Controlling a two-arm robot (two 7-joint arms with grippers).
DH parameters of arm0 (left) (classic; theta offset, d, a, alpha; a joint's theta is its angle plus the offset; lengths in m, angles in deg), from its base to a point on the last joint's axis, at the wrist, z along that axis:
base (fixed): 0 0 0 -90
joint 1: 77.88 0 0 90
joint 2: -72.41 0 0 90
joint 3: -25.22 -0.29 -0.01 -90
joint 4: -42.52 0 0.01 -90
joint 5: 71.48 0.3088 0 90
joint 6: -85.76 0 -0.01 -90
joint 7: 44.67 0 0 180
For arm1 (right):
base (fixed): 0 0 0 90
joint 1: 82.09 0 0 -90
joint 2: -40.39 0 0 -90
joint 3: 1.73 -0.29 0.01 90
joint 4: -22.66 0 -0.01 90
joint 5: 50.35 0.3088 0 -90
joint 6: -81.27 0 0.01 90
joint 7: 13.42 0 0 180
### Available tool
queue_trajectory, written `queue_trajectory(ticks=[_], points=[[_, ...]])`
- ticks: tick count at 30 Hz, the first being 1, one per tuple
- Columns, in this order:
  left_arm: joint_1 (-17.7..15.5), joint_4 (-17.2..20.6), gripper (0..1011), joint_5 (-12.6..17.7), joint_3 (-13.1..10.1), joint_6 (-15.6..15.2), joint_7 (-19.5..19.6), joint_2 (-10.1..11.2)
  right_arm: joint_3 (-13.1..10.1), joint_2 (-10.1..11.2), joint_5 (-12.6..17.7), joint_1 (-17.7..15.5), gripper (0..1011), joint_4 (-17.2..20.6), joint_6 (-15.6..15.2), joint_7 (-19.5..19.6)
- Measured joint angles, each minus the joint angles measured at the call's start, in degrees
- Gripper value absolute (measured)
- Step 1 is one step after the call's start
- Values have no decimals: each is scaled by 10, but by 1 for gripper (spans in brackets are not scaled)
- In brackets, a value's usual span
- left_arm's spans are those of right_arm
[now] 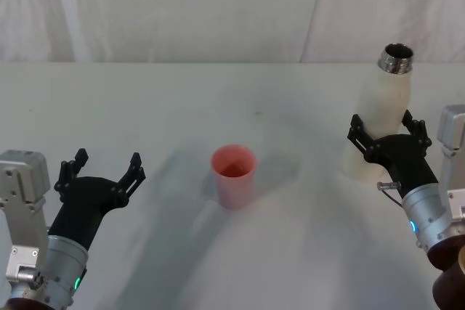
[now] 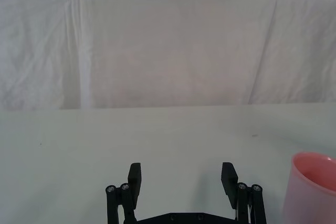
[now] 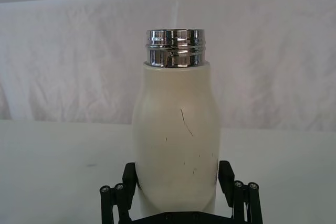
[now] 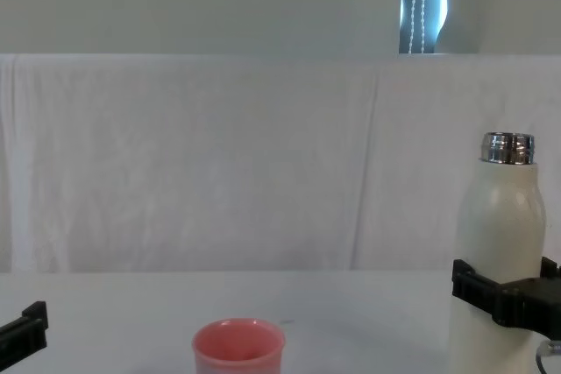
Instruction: Grasp the thermos with one hand and pour water into the cup lid.
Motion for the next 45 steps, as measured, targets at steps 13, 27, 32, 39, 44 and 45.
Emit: queue_trajectory(ticks=[13, 27, 32, 39, 44, 45], points=[[0, 0, 1001, 0, 0, 0, 0, 0, 0, -2, 5, 18, 1002, -17, -2, -2], [0, 0, 1001, 0, 0, 0, 0, 0, 0, -2, 5, 17, 959, -16, -2, -2], [0, 0, 1001, 0, 0, 0, 0, 0, 0, -2, 5, 17, 951, -16, -2, -2], [0, 0, 1001, 0, 0, 0, 0, 0, 0, -2, 4, 17, 951, -16, -2, -2], [0, 0, 1001, 0, 0, 0, 0, 0, 0, -2, 4, 16, 951, -16, -2, -2], [0, 0, 1001, 0, 0, 0, 0, 0, 0, -2, 4, 16, 951, -15, -2, -2]])
